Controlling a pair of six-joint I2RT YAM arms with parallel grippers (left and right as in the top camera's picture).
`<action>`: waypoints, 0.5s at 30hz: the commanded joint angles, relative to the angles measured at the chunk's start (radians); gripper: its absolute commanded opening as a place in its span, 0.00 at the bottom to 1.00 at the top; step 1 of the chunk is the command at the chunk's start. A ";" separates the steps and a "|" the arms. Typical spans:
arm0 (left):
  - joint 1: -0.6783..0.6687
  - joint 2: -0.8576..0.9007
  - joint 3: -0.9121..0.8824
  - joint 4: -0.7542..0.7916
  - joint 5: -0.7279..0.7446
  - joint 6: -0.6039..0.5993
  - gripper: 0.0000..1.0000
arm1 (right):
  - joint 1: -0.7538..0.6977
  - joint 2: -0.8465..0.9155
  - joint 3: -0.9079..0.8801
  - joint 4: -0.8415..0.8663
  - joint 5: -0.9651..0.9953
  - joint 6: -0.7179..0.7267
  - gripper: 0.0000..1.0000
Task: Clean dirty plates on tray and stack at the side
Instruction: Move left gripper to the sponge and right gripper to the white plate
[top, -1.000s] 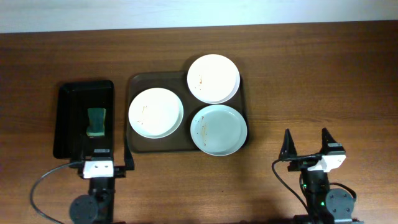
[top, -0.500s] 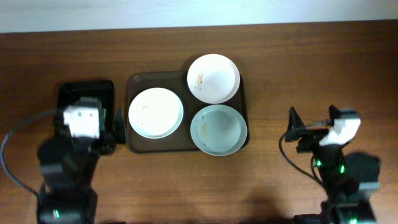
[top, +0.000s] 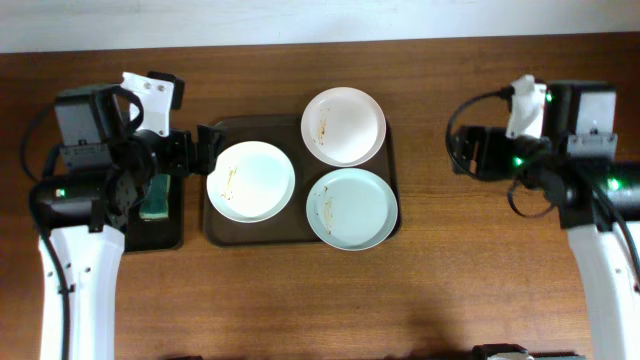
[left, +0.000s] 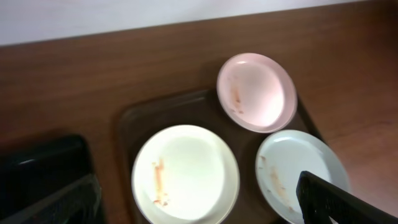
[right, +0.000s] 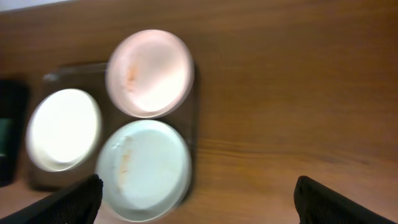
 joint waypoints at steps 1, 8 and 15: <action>-0.006 0.010 0.021 -0.008 0.133 -0.031 0.99 | -0.005 0.054 0.029 0.004 -0.196 0.026 0.98; -0.006 0.010 0.021 -0.029 0.186 -0.031 0.99 | 0.075 0.211 0.029 0.166 -0.299 0.276 0.98; 0.009 0.071 0.050 -0.059 -0.045 -0.221 0.99 | 0.345 0.383 0.116 0.176 0.000 0.395 0.98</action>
